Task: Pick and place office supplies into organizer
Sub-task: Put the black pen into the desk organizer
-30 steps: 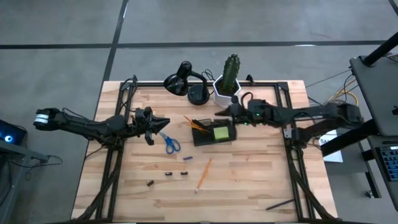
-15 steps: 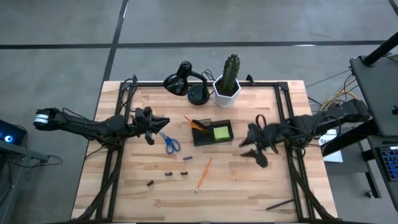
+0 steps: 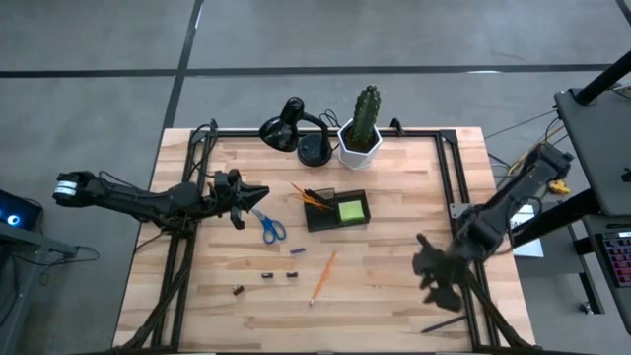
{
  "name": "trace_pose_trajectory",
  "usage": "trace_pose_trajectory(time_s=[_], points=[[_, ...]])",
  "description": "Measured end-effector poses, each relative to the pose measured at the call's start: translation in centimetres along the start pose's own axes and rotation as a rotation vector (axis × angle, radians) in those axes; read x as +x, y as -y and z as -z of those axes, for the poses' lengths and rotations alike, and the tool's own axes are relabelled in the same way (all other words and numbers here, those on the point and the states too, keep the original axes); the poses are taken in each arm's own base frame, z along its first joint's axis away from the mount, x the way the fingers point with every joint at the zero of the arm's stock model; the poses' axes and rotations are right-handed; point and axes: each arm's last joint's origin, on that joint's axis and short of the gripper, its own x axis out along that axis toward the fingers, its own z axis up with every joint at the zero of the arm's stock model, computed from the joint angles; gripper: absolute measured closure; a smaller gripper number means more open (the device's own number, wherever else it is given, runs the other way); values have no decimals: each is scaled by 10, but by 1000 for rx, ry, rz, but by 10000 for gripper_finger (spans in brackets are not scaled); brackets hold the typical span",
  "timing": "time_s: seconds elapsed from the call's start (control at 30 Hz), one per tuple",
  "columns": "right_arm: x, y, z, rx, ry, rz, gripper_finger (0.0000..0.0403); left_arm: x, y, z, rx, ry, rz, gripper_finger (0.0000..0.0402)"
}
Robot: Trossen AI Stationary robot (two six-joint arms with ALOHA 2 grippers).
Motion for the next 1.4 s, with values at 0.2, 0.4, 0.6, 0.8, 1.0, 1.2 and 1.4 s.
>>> trace_pose_trajectory(time_s=[0.2,0.4,0.6,0.8,1.0,1.2,1.4], points=[[32,-12,30,-8,-216,51,202,0,0,1,2,-6,-3,378],[57,-26,44,-57,-322,93,202,0,0,1,2,-6,-3,378],[85,-48,45,-193,-366,141,202,0,-1,2,6,-18,-9,378],[115,-57,48,-236,-441,372,202,0,-2,3,10,-31,-14,378],[141,-66,51,-297,-495,437,210,0,-2,4,13,-31,-14,378],[153,-73,58,-311,-480,467,225,0,-2,3,12,-31,-14,378],[153,-70,63,-267,-460,503,242,0,-2,3,12,-30,-14,378]])
